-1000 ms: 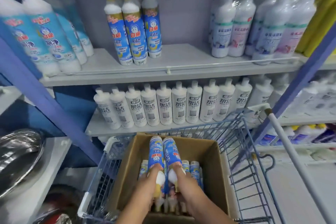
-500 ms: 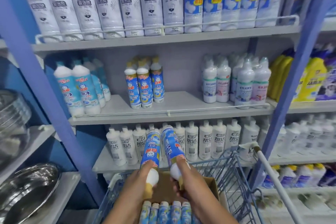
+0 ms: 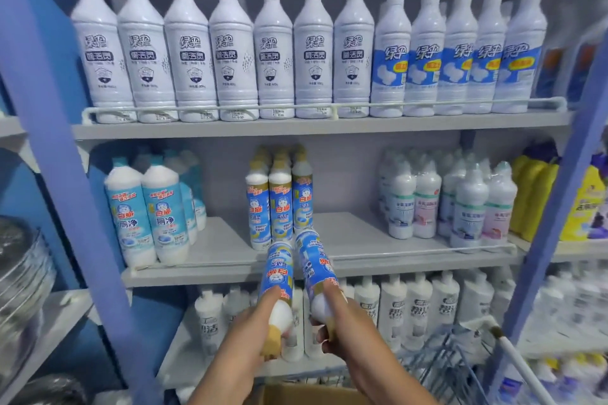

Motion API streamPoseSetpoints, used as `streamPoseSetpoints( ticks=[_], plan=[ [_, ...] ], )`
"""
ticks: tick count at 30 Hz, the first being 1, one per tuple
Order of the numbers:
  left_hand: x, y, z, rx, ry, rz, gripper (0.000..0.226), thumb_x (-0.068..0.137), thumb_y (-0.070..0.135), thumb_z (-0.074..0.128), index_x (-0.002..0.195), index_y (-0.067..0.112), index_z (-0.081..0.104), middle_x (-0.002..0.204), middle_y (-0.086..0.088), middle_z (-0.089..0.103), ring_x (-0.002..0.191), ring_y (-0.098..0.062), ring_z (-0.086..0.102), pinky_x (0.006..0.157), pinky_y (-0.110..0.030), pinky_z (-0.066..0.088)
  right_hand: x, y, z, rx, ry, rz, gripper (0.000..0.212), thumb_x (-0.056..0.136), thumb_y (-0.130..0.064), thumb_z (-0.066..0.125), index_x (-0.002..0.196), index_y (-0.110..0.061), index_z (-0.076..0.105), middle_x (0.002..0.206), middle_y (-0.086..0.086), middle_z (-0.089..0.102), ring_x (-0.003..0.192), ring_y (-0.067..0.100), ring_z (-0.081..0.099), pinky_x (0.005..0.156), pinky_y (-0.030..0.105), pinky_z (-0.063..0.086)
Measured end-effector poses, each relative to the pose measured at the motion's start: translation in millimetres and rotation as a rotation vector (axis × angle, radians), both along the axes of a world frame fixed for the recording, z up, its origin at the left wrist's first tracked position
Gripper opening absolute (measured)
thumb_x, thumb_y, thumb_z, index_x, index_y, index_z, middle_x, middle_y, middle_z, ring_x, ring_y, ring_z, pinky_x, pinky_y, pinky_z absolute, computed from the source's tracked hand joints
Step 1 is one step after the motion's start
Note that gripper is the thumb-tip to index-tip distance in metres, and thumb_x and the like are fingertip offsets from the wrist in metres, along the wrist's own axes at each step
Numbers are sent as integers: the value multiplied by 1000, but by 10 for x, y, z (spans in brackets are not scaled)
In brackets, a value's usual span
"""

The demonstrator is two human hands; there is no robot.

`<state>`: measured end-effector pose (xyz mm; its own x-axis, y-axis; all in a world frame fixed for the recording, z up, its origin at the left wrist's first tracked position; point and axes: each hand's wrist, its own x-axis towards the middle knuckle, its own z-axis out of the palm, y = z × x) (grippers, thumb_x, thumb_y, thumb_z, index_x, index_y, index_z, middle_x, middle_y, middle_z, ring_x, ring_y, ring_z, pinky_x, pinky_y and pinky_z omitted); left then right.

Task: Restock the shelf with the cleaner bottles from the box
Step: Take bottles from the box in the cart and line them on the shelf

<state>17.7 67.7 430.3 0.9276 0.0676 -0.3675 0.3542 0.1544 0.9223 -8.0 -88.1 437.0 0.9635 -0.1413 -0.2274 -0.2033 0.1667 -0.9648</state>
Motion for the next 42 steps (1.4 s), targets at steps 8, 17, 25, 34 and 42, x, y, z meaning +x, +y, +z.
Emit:
streamPoseSetpoints(
  ticks=[8, 17, 25, 34, 42],
  plan=[
    [704, 272, 41, 10, 64, -57, 51, 79, 57, 72, 92, 7, 72, 60, -16, 70, 48, -24, 61, 53, -29, 48, 669, 290, 38, -44, 130, -106, 53, 92, -59, 52, 95, -10, 72, 73, 11, 70, 55, 22, 58, 53, 26, 44],
    [825, 224, 164, -24, 11, -146, 55, 93, 42, 64, 142, 39, 39, 107, -18, 70, 52, -27, 66, 43, -29, 48, 880, 226, 90, -52, 119, -30, 47, 93, -40, 62, 130, -16, 46, 86, 15, 63, 54, 25, 58, 54, 32, 51],
    [717, 232, 201, 31, -160, -269, 62, 68, 62, 75, 123, 69, 48, 93, -12, 75, 76, -34, 68, 61, -38, 50, 855, 72, 132, -109, -103, 150, 67, 77, -24, 77, 125, -57, 44, 91, 3, 69, 64, 20, 61, 67, 36, 56],
    [735, 132, 200, 295, -403, -129, 76, 69, 6, 85, 116, 58, 54, 97, 17, 72, 65, -4, 69, 57, -25, 53, 915, 65, 99, -295, -225, 59, 67, 82, -6, 72, 129, -48, 47, 88, -2, 70, 54, 7, 57, 54, 24, 52],
    [1137, 162, 538, 334, -457, -161, 40, 75, 36, 84, 107, 46, 62, 66, 7, 68, 46, -11, 55, 42, -29, 46, 1238, -82, 494, -391, -314, 70, 35, 85, -30, 78, 108, -50, 62, 83, -10, 72, 56, 0, 58, 46, 20, 45]
  ],
)
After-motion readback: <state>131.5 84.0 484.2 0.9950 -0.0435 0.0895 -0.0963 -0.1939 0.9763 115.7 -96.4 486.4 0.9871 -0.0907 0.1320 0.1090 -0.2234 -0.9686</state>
